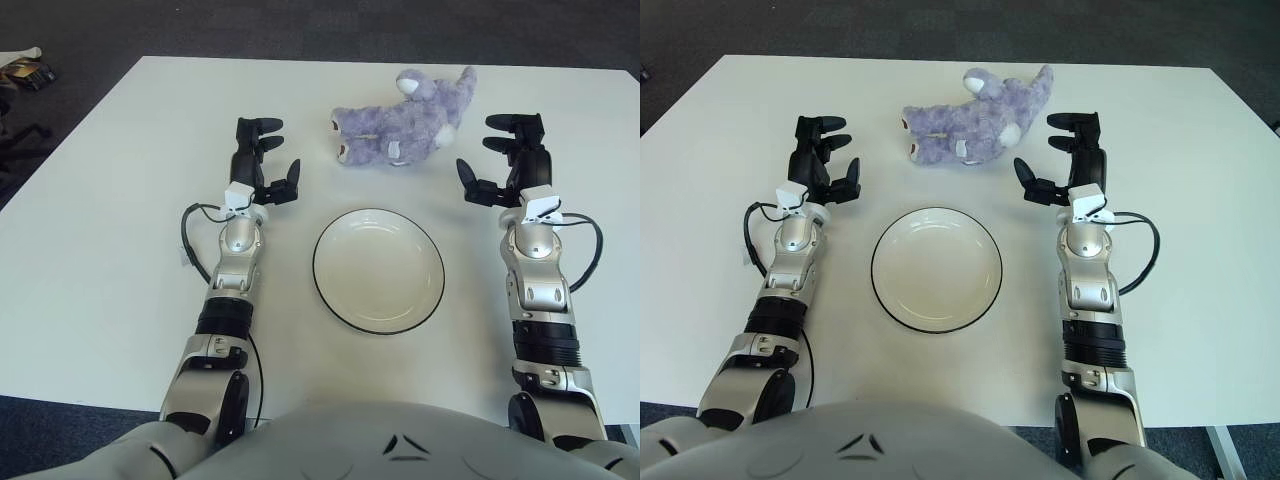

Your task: Put the doll into the plate.

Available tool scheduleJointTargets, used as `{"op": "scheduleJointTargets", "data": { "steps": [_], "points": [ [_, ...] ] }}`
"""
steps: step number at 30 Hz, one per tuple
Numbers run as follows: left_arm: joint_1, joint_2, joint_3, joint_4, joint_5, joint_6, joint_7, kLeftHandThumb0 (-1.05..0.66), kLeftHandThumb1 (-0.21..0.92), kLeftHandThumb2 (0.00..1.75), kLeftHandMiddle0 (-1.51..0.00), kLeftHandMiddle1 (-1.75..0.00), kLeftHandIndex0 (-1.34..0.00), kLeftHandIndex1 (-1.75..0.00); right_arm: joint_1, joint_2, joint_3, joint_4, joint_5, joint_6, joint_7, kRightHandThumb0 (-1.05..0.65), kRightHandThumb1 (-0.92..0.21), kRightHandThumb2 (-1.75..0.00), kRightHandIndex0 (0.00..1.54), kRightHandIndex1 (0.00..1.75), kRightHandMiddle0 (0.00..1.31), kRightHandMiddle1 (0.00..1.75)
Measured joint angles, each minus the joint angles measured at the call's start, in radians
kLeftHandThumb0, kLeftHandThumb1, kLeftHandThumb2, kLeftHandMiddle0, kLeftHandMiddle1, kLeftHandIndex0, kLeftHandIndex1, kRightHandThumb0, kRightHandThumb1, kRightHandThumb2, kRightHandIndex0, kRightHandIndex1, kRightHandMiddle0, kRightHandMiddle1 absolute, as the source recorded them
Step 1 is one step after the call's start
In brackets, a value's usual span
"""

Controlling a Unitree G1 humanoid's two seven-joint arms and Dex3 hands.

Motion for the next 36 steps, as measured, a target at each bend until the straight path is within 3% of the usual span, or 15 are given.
{"op": "scheduleJointTargets", "data": {
  "steps": [13, 29, 36],
  "points": [
    [-0.023, 0.046, -0.041, 0.049, 0.114, -0.092, 0.015, -0.51, 0.26, 0.97, 0.00, -0.89, 0.00, -1.13, -0.007, -0.065, 0.000, 0.000, 0.012, 0.000, 0.105, -0.27, -0.11, -1.14, 0.00, 0.72, 0.00, 0.96],
    [-0.045, 0.089, -0.096, 0.012, 0.196, -0.041, 0.013, -0.47, 0.18, 0.97, 0.00, -0.80, 0.00, -0.78, -0.015, -0.102, -0.002, 0.000, 0.002, 0.030, 0.136, -0.28, -0.11, -1.15, 0.00, 0.75, 0.00, 0.84],
    [-0.062, 0.102, -0.111, 0.000, 0.217, -0.029, 0.013, -0.42, 0.14, 1.01, 0.00, -0.75, 0.00, -0.67, -0.032, -0.117, 0.001, 0.000, -0.029, 0.033, 0.135, -0.33, -0.11, -1.13, 0.00, 0.82, 0.00, 0.90]
  ]
}}
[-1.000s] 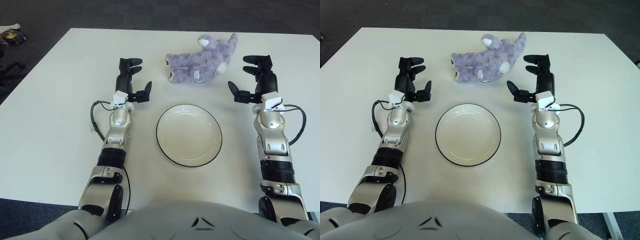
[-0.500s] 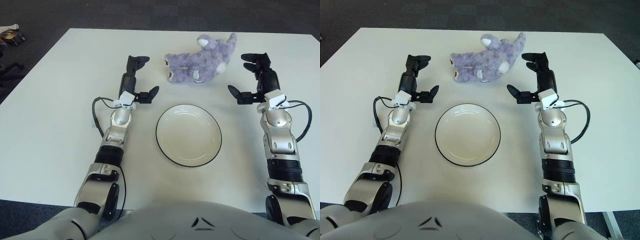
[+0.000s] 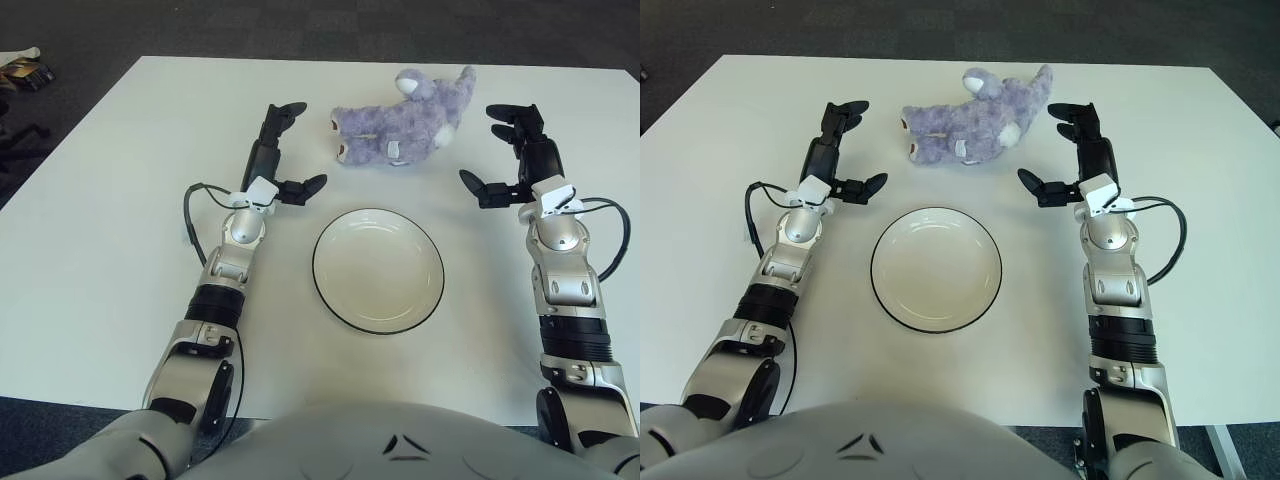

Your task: Put the doll into the plate.

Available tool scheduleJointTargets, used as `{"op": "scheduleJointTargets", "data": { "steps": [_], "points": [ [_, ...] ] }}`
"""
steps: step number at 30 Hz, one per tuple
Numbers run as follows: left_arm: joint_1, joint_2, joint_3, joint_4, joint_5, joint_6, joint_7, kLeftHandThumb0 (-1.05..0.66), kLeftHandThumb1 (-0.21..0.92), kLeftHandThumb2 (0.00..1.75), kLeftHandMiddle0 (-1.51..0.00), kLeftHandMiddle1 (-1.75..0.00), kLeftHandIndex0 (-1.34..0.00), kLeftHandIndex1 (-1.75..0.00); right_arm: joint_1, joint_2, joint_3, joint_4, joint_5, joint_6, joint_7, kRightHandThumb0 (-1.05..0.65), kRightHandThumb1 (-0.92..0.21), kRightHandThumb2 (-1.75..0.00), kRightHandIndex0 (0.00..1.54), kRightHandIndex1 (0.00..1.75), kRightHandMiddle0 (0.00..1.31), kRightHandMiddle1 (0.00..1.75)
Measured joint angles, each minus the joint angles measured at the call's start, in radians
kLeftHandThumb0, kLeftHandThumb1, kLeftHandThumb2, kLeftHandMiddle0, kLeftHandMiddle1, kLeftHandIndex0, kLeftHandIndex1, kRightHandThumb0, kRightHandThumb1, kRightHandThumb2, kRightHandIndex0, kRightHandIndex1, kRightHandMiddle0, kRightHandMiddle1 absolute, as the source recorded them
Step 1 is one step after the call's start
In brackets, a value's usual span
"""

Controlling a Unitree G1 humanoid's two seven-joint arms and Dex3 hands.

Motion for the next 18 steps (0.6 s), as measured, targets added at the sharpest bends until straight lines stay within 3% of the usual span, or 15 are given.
{"op": "scheduleJointTargets", "data": {
  "steps": [18],
  "points": [
    [-0.033, 0.003, -0.030, 0.002, 0.015, 0.043, -0.001, -0.43, 0.09, 1.04, 0.00, -0.75, 0.00, -0.73, -0.031, -0.086, 0.058, -0.008, -0.181, 0.026, -0.002, -0.48, -0.18, -1.06, 0.02, 0.86, 0.00, 1.02]
  ]
}}
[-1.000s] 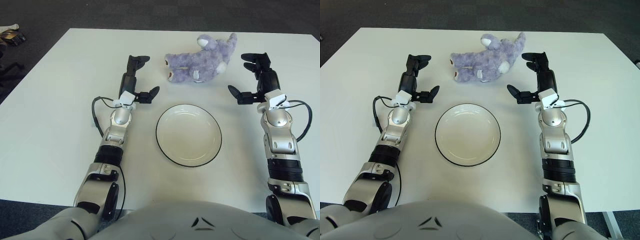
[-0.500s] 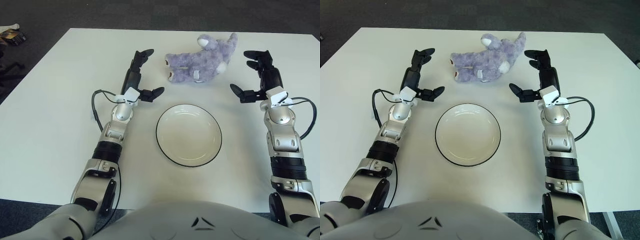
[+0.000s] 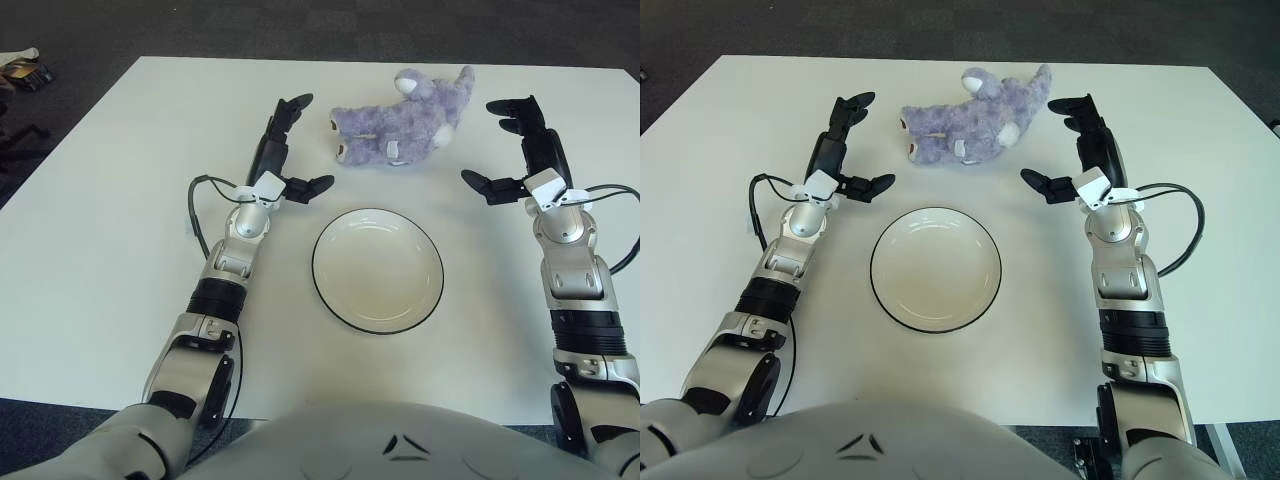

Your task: Put the doll into the plate.

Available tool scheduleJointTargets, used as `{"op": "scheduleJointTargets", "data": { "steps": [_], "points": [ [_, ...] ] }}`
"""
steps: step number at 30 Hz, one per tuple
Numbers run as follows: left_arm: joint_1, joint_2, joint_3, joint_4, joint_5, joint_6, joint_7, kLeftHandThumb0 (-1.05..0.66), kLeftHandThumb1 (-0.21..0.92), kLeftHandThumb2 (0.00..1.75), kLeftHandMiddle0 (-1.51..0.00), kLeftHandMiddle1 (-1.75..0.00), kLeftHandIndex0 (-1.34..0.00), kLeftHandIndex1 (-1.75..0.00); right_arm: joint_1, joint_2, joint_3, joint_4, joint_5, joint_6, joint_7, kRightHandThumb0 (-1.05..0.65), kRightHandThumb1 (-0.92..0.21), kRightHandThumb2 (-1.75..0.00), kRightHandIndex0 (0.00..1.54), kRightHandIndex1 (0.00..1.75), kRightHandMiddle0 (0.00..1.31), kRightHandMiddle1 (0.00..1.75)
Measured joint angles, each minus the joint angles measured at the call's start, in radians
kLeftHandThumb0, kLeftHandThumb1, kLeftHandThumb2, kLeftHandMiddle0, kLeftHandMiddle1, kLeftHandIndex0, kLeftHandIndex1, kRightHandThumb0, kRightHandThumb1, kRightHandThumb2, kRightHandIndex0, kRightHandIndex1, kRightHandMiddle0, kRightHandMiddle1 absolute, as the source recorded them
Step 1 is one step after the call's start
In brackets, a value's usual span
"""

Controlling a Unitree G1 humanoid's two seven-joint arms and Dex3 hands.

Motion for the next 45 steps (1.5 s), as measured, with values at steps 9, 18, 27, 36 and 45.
{"op": "scheduleJointTargets", "data": {
  "steps": [9, 18, 27, 36, 45],
  "points": [
    [-0.011, 0.000, -0.022, -0.001, 0.030, 0.021, 0.004, -0.54, 0.12, 1.01, 0.00, -0.79, 0.00, -0.90, -0.052, -0.069, 0.042, 0.024, -0.130, -0.007, -0.011, -0.87, -0.49, -0.68, 0.14, 0.91, 0.00, 0.79],
    [-0.035, 0.008, -0.058, 0.000, 0.152, 0.056, 0.073, -0.73, 0.25, 0.89, 0.00, -0.84, 0.00, -0.97, -0.094, -0.189, 0.087, 0.073, -0.187, -0.044, 0.050, -0.96, -0.60, -0.56, 0.13, 0.98, 0.00, 0.77],
    [-0.061, -0.013, -0.096, 0.010, 0.200, 0.079, 0.121, -0.69, 0.23, 0.89, 0.00, -1.10, 0.00, -1.03, -0.113, -0.220, 0.100, 0.084, -0.189, -0.065, 0.076, -0.97, -0.61, -0.53, 0.13, 1.01, 0.00, 0.77],
    [-0.161, -0.042, -0.133, 0.088, 0.204, 0.046, 0.147, -0.68, 0.22, 0.92, 0.00, -1.07, 0.00, -1.04, -0.124, -0.222, 0.116, 0.065, -0.197, -0.046, 0.108, -0.97, -0.61, -0.53, 0.12, 1.02, 0.00, 0.75],
    [-0.207, -0.034, -0.157, 0.105, 0.224, 0.059, 0.136, -0.70, 0.25, 0.90, 0.00, -0.93, 0.00, -0.95, -0.124, -0.222, 0.119, 0.046, -0.229, -0.028, 0.111, -0.97, -0.62, -0.53, 0.12, 0.99, 0.00, 0.76]
  ]
}}
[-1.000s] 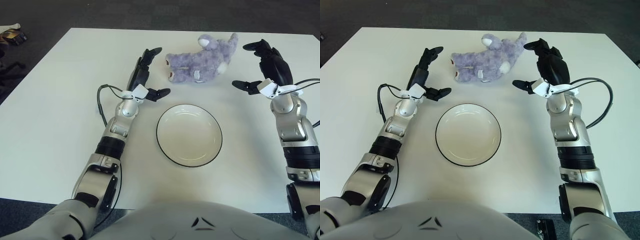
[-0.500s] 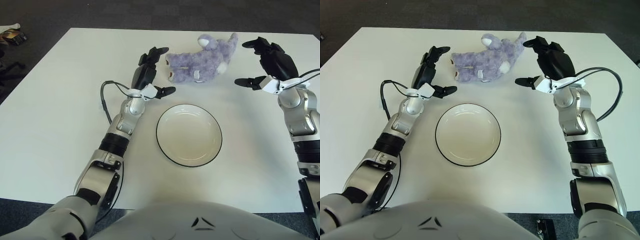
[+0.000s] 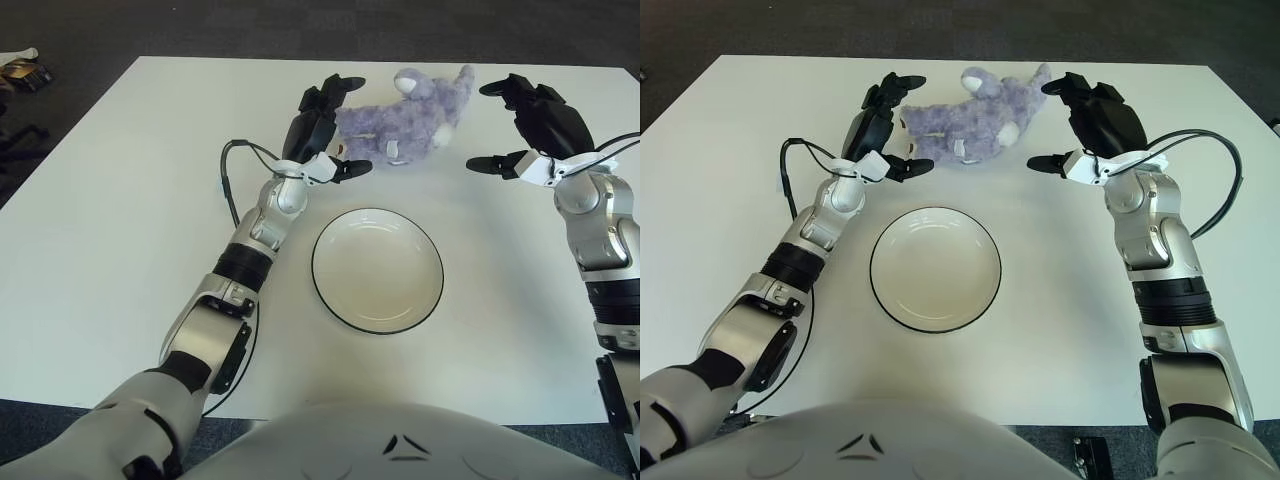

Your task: Put the doll into the plate.

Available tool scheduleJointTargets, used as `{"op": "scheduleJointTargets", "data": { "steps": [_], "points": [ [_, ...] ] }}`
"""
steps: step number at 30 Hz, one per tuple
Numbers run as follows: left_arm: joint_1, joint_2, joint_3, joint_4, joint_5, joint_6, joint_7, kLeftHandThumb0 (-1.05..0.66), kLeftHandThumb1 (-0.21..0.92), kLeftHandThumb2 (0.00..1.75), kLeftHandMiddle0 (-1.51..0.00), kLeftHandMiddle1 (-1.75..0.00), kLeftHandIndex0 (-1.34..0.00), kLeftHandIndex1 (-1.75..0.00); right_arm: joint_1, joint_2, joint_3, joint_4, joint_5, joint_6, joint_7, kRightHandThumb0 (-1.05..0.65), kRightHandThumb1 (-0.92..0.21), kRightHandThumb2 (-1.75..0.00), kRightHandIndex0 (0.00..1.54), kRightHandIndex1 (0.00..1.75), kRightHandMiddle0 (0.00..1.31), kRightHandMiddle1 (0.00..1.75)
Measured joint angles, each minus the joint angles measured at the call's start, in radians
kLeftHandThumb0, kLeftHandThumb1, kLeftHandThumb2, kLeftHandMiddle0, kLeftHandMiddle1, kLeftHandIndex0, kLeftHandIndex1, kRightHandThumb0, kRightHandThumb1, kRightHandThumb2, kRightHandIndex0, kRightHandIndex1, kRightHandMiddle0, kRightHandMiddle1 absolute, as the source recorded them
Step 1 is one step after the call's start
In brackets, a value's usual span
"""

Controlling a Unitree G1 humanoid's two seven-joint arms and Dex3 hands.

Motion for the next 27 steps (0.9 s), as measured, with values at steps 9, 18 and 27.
{"op": "scheduleJointTargets", "data": {
  "steps": [9, 18, 27],
  "points": [
    [-0.031, 0.010, -0.031, 0.017, 0.025, 0.046, -0.031, -0.72, 0.28, 0.86, 0.00, -0.90, 0.00, -0.85, 0.000, 0.001, 0.004, -0.005, -0.020, 0.009, 0.000, -0.96, -0.62, -0.52, 0.12, 0.98, 0.00, 0.71],
    [-0.094, 0.027, -0.071, 0.067, 0.072, 0.056, -0.041, -0.69, 0.27, 0.86, 0.00, -0.87, 0.00, -0.90, 0.000, 0.002, 0.006, -0.015, -0.029, 0.025, 0.001, -0.98, -0.63, -0.53, 0.10, 0.96, 0.00, 0.79],
    [-0.188, 0.044, -0.123, 0.156, 0.135, 0.070, -0.042, -0.68, 0.29, 0.85, 0.00, -0.72, 0.00, -0.91, 0.000, 0.003, 0.007, -0.015, -0.028, 0.031, 0.004, -0.99, -0.66, -0.50, 0.10, 0.94, 0.00, 0.75]
  ]
}}
